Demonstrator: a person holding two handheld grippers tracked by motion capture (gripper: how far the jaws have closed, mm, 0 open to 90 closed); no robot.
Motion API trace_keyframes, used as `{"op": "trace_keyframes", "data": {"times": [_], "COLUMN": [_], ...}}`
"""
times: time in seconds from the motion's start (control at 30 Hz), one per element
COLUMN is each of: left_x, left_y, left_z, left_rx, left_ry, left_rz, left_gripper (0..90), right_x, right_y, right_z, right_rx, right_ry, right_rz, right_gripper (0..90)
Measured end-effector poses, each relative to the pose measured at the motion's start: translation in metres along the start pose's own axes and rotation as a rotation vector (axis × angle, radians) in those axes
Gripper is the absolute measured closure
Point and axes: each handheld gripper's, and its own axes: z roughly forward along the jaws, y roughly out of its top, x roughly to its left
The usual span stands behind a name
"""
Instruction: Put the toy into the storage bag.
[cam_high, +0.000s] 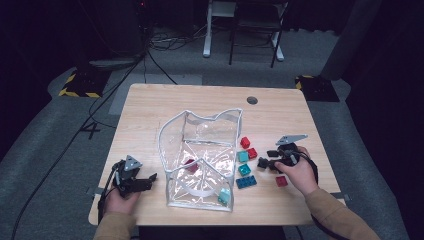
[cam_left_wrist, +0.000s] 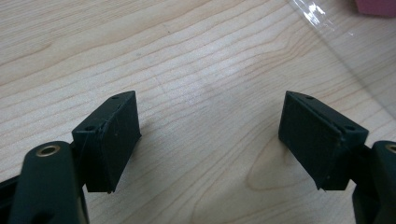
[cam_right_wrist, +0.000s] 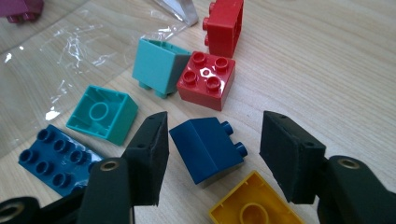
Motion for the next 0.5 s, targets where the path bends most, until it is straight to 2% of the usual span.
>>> {"op": "trace_keyframes", "data": {"times": [0.23, 0.4, 0.5], "left_x": [0.000, 0.000, 0.000], "left_y": [0.000, 0.000, 0.000], "left_z": [0.000, 0.000, 0.000], "left_rx": [-0.002, 0.000, -0.002], "left_ry": [0.002, 0.000, 0.002], "left_rz": [-0.001, 0.000, 0.001], "left_gripper": [20.9, 20.9, 20.9], "right_x": [-0.003, -0.007, -0.007], "right_y": [-0.001, -0.002, -0.002], "right_z": [0.011, 0.017, 0.017], "right_rx": [0.038, 0.055, 0.060], "right_ry": [-0.016, -0.037, -0.049], "right_rz": [-0.010, -0.009, -0.020], "right_gripper": [46.6, 54.4, 56.1]}}
